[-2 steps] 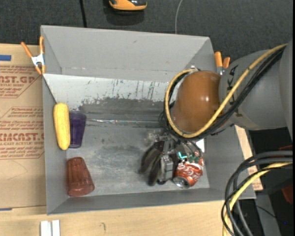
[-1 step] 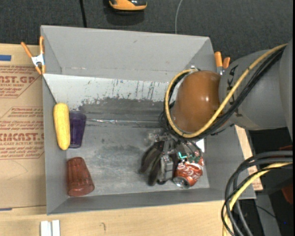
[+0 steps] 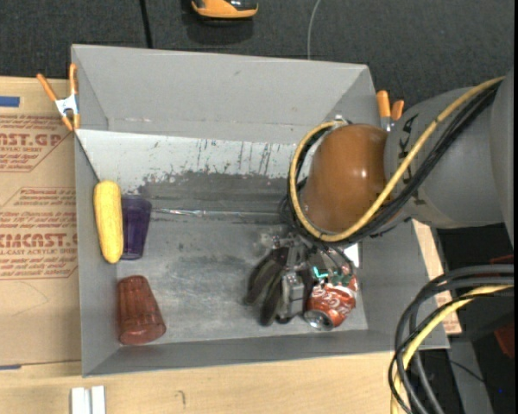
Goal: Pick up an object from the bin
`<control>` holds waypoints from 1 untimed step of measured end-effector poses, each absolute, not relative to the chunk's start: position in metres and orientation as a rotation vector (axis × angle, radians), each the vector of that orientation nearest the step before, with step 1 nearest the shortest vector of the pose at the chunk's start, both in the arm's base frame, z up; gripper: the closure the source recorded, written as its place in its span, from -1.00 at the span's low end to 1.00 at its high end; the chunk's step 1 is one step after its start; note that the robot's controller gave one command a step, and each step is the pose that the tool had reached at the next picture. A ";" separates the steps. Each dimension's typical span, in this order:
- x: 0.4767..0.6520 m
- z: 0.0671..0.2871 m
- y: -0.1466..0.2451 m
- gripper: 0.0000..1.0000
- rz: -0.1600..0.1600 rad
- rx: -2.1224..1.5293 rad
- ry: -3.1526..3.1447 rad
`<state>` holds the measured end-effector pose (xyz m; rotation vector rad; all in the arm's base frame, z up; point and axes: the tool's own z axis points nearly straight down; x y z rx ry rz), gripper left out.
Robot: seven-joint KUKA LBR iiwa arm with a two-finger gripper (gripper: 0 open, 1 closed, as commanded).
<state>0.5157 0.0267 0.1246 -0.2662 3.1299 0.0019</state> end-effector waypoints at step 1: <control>0.516 0.125 0.027 -1.00 0.002 -0.266 3.130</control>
Offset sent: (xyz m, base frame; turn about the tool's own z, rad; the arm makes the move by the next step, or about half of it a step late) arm 0.0000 0.0000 0.0000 0.0000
